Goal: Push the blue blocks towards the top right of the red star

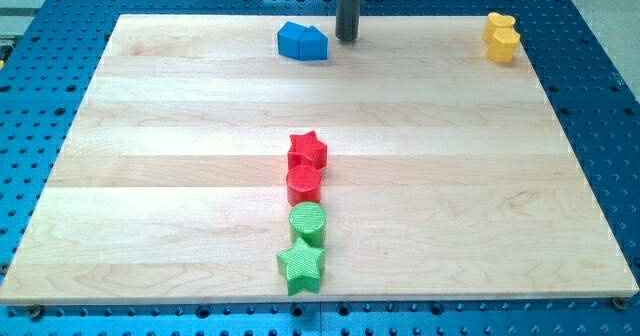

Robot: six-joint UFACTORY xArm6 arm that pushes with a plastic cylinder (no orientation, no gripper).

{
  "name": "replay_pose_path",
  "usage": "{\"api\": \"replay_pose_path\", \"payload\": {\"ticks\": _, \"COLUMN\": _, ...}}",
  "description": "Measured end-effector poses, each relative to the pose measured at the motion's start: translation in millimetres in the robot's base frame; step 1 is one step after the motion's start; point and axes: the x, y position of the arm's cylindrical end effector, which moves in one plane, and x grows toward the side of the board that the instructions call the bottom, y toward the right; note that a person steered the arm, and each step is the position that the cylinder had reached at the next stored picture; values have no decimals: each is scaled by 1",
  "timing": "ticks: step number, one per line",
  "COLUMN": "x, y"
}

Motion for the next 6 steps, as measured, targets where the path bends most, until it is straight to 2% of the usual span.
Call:
{"api": "replay_pose_path", "payload": {"ticks": 1, "x": 7, "y": -26}}
{"api": "replay_pose_path", "payload": {"ticks": 3, "x": 66, "y": -67}}
{"api": "replay_pose_path", "payload": {"ticks": 5, "x": 72, "y": -62}}
{"api": "replay_pose_path", "payload": {"ticks": 6, "x": 75, "y": -34}}
